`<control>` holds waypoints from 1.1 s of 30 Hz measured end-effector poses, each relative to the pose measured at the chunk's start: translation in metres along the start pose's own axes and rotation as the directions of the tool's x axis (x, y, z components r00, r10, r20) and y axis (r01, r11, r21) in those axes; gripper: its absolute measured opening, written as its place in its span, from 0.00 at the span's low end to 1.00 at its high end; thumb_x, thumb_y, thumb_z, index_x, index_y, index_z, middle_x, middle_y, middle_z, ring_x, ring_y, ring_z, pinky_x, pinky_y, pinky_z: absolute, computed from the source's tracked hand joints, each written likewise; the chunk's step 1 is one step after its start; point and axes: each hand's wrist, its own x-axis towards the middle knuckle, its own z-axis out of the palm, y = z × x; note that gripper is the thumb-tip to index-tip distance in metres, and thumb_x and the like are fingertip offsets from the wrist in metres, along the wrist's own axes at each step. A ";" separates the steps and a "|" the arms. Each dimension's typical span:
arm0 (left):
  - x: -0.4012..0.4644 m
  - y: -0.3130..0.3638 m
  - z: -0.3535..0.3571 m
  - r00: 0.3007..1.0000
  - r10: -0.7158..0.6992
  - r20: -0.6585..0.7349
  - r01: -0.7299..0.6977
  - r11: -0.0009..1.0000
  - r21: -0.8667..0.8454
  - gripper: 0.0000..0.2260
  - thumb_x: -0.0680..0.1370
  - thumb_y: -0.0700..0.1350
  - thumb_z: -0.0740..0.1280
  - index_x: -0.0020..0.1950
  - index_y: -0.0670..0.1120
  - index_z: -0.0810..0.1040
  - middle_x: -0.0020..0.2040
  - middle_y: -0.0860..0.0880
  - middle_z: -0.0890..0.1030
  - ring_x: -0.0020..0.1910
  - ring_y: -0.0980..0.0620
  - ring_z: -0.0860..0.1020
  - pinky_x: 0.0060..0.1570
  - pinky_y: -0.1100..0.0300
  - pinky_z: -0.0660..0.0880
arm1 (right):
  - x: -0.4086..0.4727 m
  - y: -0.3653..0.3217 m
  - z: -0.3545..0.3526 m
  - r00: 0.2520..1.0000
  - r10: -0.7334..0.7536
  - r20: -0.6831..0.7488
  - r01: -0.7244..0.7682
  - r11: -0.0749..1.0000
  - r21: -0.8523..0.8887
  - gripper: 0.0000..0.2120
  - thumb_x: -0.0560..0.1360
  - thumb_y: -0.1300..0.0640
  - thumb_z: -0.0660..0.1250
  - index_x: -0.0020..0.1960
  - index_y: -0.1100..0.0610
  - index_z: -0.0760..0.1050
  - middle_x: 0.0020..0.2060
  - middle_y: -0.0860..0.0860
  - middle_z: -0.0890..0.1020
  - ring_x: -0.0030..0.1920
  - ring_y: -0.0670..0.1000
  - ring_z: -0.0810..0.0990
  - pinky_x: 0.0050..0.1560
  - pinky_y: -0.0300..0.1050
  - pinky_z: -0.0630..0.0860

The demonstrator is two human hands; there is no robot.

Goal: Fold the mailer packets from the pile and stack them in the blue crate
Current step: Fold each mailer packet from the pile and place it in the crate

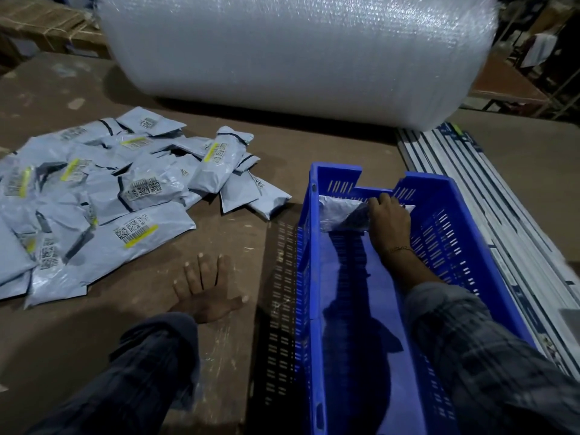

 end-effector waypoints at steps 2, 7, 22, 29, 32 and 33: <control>-0.004 0.003 -0.003 1.000 0.010 -0.006 -0.010 1.000 0.020 0.52 0.76 0.78 0.58 0.81 0.58 0.25 0.79 0.41 0.20 0.79 0.30 0.26 0.76 0.29 0.38 | -0.004 -0.003 -0.001 1.000 0.019 -0.002 -0.018 0.999 0.044 0.13 0.73 0.68 0.74 0.53 0.61 0.73 0.50 0.61 0.77 0.47 0.63 0.80 0.37 0.57 0.80; -0.001 0.003 0.002 0.999 0.021 -0.025 -0.020 0.999 0.026 0.51 0.77 0.77 0.57 0.83 0.56 0.27 0.80 0.40 0.23 0.80 0.29 0.29 0.77 0.29 0.40 | -0.011 -0.009 -0.015 1.000 0.029 0.004 -0.029 0.995 -0.094 0.17 0.72 0.64 0.75 0.56 0.58 0.72 0.53 0.59 0.77 0.47 0.62 0.81 0.38 0.56 0.79; 0.011 -0.018 0.018 0.987 0.113 -0.117 -0.116 0.993 -0.019 0.50 0.76 0.77 0.59 0.83 0.58 0.30 0.81 0.42 0.24 0.80 0.31 0.27 0.75 0.28 0.37 | -0.053 -0.101 -0.145 0.983 0.103 -0.154 -0.056 0.957 0.285 0.08 0.79 0.52 0.70 0.52 0.56 0.79 0.46 0.54 0.82 0.45 0.57 0.81 0.43 0.56 0.81; 0.004 -0.119 0.027 0.873 0.428 -0.234 -0.397 0.902 0.167 0.42 0.80 0.76 0.47 0.86 0.57 0.36 0.85 0.53 0.32 0.84 0.48 0.33 0.83 0.43 0.41 | -0.084 -0.196 -0.195 0.995 0.056 -0.080 -0.020 0.921 0.389 0.11 0.78 0.44 0.70 0.48 0.52 0.81 0.44 0.54 0.85 0.45 0.59 0.83 0.45 0.55 0.82; -0.009 -0.190 0.029 0.765 0.537 -0.355 -0.467 0.843 0.268 0.36 0.83 0.71 0.40 0.88 0.54 0.45 0.87 0.51 0.41 0.86 0.48 0.40 0.83 0.44 0.48 | -0.090 -0.244 -0.200 0.999 0.005 -0.051 0.019 0.890 0.455 0.11 0.77 0.45 0.70 0.47 0.53 0.81 0.46 0.53 0.85 0.47 0.57 0.83 0.45 0.54 0.82; -0.013 -0.213 0.029 0.728 0.574 -0.375 -0.494 0.819 0.292 0.34 0.85 0.68 0.40 0.88 0.53 0.47 0.87 0.50 0.44 0.86 0.48 0.42 0.83 0.44 0.50 | -0.093 -0.261 -0.201 0.999 -0.021 -0.038 0.036 0.889 0.456 0.10 0.78 0.46 0.70 0.47 0.53 0.82 0.46 0.53 0.85 0.47 0.57 0.83 0.44 0.54 0.83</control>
